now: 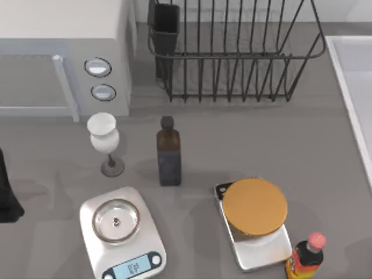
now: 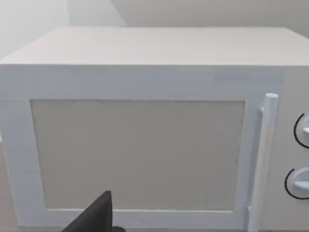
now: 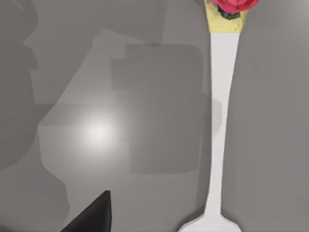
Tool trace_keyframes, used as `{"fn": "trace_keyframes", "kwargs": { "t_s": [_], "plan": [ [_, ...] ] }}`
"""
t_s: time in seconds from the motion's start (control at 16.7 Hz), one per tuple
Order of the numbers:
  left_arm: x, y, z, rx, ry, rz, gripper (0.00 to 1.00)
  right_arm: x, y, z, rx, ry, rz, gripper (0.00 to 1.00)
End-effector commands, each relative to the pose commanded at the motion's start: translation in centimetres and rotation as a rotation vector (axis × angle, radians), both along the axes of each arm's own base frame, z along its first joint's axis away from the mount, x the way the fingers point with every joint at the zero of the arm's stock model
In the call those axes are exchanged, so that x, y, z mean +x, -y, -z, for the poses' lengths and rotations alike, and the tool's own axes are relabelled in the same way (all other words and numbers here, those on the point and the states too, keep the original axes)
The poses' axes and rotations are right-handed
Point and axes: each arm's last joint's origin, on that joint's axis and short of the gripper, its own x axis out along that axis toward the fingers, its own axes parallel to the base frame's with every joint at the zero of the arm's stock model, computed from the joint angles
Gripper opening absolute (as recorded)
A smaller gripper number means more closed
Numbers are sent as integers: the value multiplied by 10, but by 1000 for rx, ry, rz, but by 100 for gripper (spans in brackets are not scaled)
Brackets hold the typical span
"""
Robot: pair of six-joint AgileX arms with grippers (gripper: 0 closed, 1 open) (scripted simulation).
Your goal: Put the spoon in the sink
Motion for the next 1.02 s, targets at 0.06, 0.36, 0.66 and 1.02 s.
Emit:
{"fn": "trace_keyframes", "kwargs": {
  "t_s": [0.06,0.36,0.66,1.02],
  "plan": [
    [0,0,0,0,0,0,100,0,0,0,0,0,0,100],
    [0,0,0,0,0,0,100,2,1,17,2,-4,0,100],
    [0,0,0,0,0,0,100,6,3,72,-6,11,0,100],
    [0,0,0,0,0,0,100,1,0,100,0,0,0,100]
  ]
}}
